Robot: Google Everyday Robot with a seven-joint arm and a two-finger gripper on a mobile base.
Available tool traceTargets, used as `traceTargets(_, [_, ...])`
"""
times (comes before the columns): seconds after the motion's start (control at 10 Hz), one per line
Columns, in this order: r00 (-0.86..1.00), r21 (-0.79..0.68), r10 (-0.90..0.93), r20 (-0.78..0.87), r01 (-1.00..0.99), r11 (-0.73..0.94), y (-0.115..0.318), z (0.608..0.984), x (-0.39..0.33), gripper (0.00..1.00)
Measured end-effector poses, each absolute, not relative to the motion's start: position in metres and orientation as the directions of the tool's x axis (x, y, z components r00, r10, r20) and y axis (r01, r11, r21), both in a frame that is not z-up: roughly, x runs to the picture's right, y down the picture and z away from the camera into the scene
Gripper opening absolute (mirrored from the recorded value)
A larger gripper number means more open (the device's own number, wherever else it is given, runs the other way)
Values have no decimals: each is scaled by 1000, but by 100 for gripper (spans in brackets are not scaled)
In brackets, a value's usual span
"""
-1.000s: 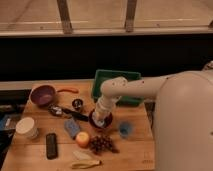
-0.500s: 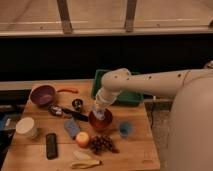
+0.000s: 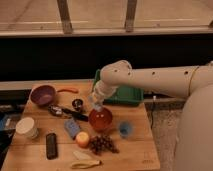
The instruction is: Place towel in paper cup
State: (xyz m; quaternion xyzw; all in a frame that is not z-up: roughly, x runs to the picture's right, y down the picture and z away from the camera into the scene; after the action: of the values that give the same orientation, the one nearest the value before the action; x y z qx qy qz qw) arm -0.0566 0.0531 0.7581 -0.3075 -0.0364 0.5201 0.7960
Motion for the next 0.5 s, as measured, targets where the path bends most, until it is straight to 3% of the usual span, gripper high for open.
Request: traceTargets(0.5, [596,-646,787,-163,-667,371,29,769,-147,0])
